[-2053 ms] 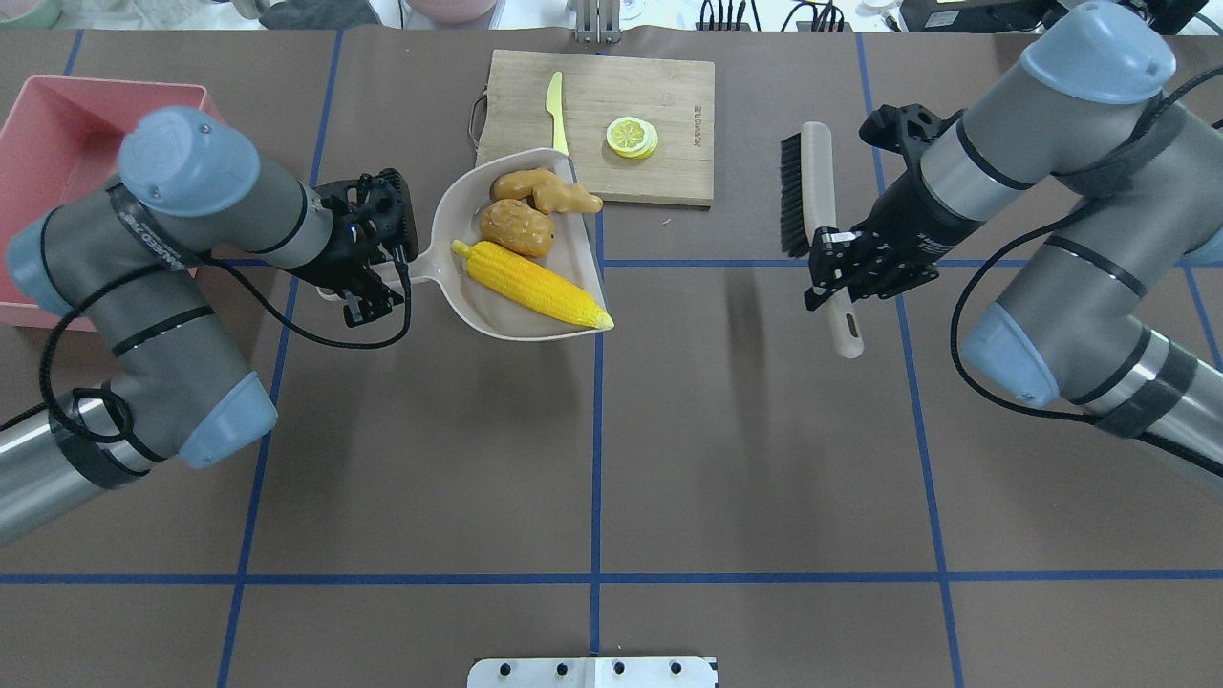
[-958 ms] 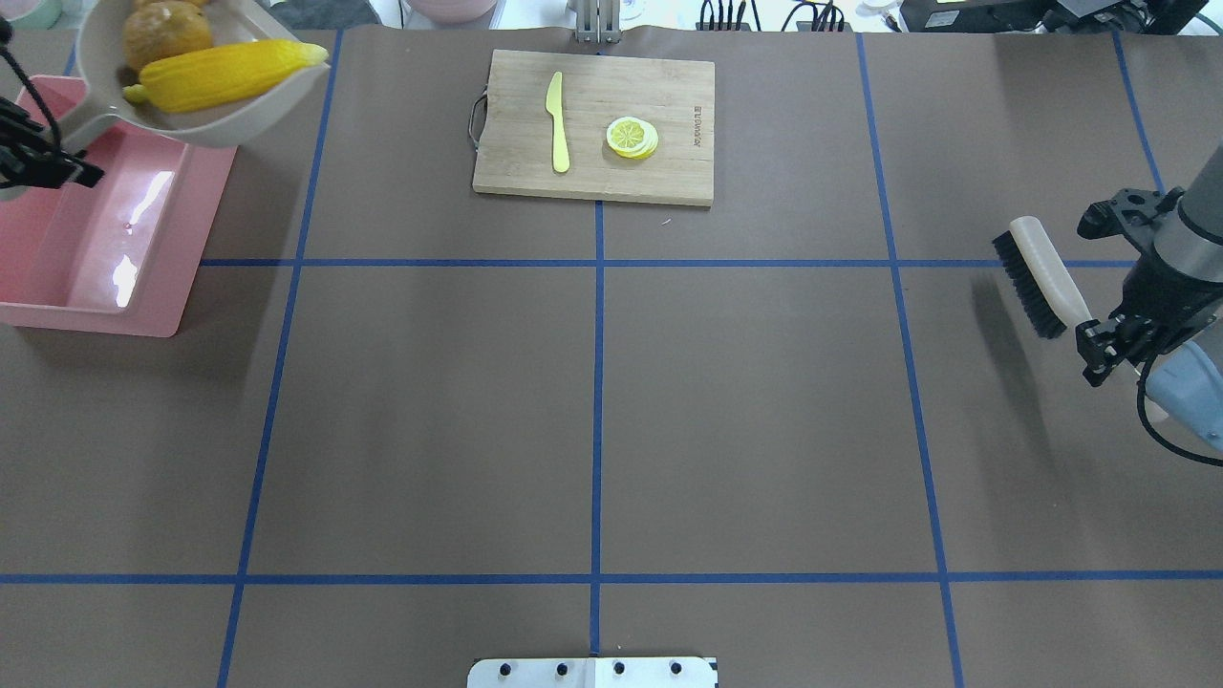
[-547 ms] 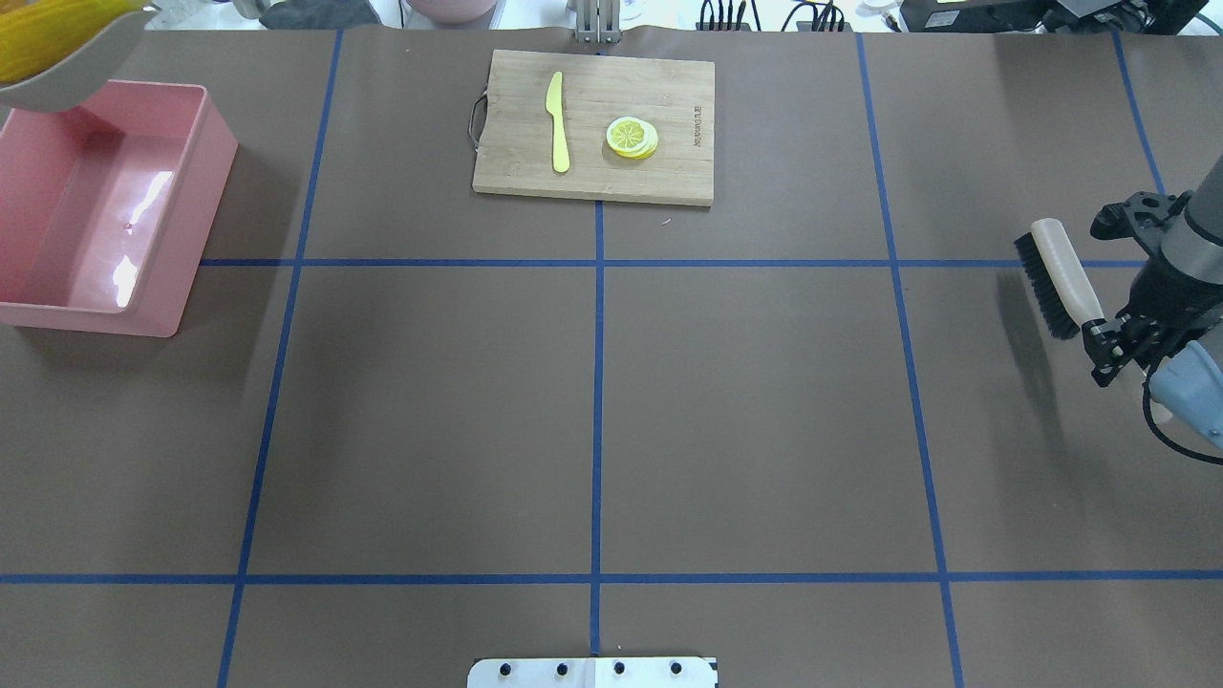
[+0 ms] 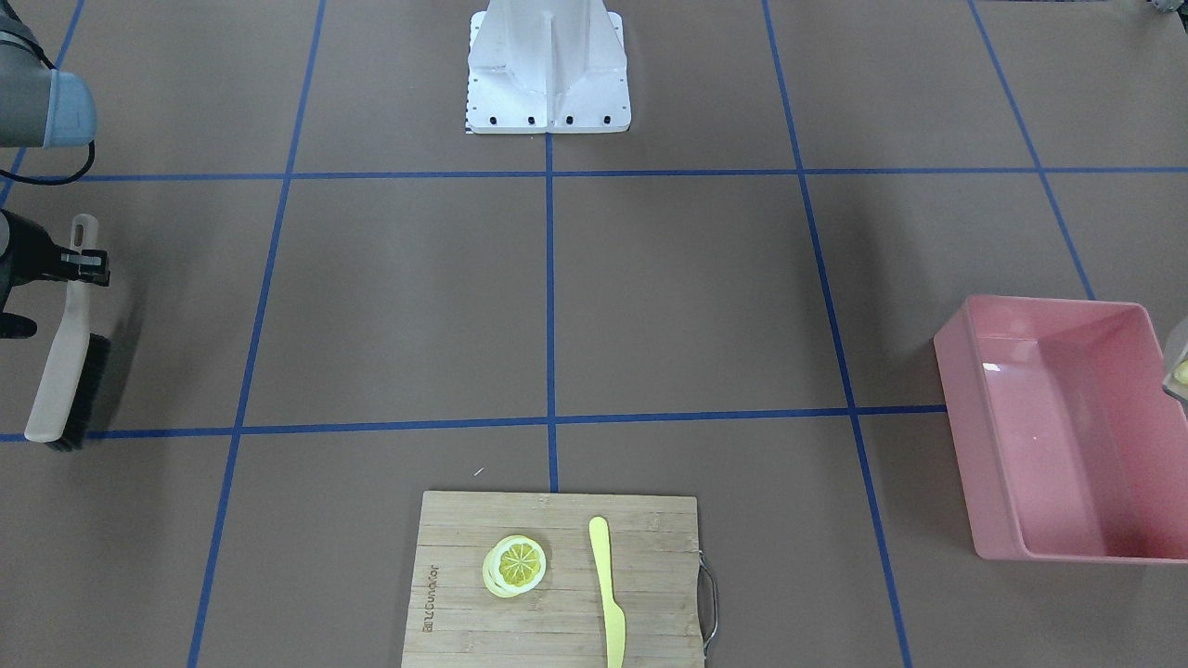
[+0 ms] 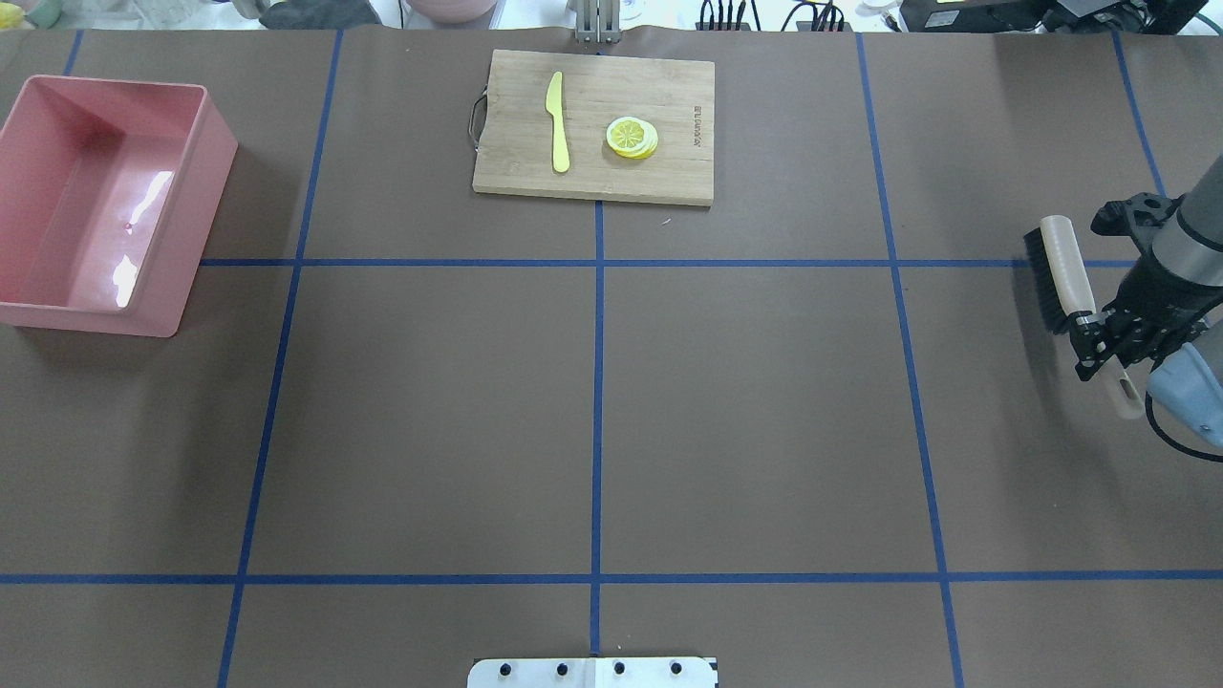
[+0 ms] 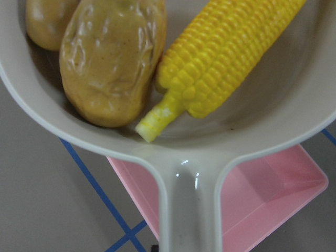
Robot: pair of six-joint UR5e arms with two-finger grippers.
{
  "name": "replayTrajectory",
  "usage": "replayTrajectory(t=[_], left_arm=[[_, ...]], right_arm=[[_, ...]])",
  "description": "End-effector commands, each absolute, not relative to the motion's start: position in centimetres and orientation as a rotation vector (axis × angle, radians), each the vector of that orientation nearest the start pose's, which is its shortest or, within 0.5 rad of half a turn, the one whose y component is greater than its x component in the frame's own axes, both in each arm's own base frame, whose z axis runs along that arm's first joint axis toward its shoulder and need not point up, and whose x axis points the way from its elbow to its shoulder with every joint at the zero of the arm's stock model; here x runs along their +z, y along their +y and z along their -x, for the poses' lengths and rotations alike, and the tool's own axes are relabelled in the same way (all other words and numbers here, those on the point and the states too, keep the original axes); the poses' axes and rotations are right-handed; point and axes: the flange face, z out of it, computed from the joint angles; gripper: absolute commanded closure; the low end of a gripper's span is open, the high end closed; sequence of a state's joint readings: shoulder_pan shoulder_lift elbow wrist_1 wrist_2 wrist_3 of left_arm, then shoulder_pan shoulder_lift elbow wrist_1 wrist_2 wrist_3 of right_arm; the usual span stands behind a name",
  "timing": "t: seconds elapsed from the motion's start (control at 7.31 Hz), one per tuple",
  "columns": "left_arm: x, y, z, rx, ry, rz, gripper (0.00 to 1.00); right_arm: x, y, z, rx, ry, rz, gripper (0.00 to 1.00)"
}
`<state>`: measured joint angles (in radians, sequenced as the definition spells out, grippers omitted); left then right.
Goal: Sweep and dump trash into bin
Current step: 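Hold the dustpan over the bin with the left while the right lowers the brush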
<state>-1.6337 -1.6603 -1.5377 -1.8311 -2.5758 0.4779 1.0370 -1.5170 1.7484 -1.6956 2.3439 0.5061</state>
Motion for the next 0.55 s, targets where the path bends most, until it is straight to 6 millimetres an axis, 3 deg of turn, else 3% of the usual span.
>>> replayTrajectory(t=[0.0,0.41], left_arm=[[61.7,-54.0,10.9,0.598,0.888,-0.503,1.0],[62.1,-55.2,10.9,0.664,0.829,-0.492,1.0]], right_arm=[[56.1,-47.0,20.6,-0.044,-0.737,0.304,1.0],[56.0,-46.7,21.4,-0.066,-0.746,0.295,1.0]])
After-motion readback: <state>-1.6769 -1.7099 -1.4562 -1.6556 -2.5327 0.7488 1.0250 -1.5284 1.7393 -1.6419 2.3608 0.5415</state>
